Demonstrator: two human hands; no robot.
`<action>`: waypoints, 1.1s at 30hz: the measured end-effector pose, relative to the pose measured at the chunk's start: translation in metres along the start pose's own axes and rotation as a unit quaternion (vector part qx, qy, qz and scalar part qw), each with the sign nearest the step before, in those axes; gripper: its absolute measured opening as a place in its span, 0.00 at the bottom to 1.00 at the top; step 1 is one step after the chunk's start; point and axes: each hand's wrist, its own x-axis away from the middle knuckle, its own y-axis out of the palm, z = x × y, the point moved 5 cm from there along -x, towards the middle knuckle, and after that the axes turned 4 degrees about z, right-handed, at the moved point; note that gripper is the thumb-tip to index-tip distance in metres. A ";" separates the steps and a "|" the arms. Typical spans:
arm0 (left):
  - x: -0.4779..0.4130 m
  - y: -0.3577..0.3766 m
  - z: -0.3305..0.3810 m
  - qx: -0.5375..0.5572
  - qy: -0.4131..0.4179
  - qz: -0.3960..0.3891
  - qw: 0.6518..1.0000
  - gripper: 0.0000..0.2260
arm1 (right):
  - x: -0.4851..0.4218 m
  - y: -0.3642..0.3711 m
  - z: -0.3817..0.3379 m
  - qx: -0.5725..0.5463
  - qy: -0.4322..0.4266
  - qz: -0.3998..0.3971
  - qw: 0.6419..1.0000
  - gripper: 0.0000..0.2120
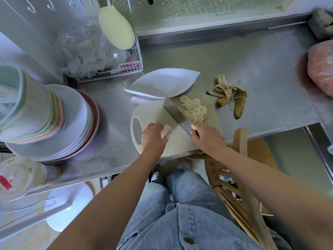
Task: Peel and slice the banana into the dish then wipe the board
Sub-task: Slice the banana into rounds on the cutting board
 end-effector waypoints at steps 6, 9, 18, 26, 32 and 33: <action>0.000 -0.002 0.001 0.008 0.000 -0.002 1.000 0.13 | 0.006 -0.003 0.002 -0.006 0.033 0.014 0.999 0.13; 0.001 -0.003 0.001 0.014 -0.001 0.001 1.000 0.13 | 0.006 -0.004 0.004 -0.017 0.034 0.012 0.999 0.13; 0.004 -0.003 -0.005 0.020 0.008 0.009 1.000 0.18 | 0.003 -0.010 -0.011 -0.077 -0.052 0.019 0.995 0.19; 0.004 0.001 -0.005 0.020 -0.002 0.001 1.000 0.14 | -0.001 -0.006 -0.028 -0.042 -0.102 0.026 0.994 0.14; 0.000 0.001 0.000 0.023 -0.001 0.006 1.000 0.14 | -0.003 -0.009 -0.027 -0.021 -0.092 0.019 0.995 0.14; 0.000 0.001 -0.001 0.022 -0.001 0.006 1.000 0.14 | -0.003 -0.009 -0.028 -0.019 -0.092 0.017 0.995 0.14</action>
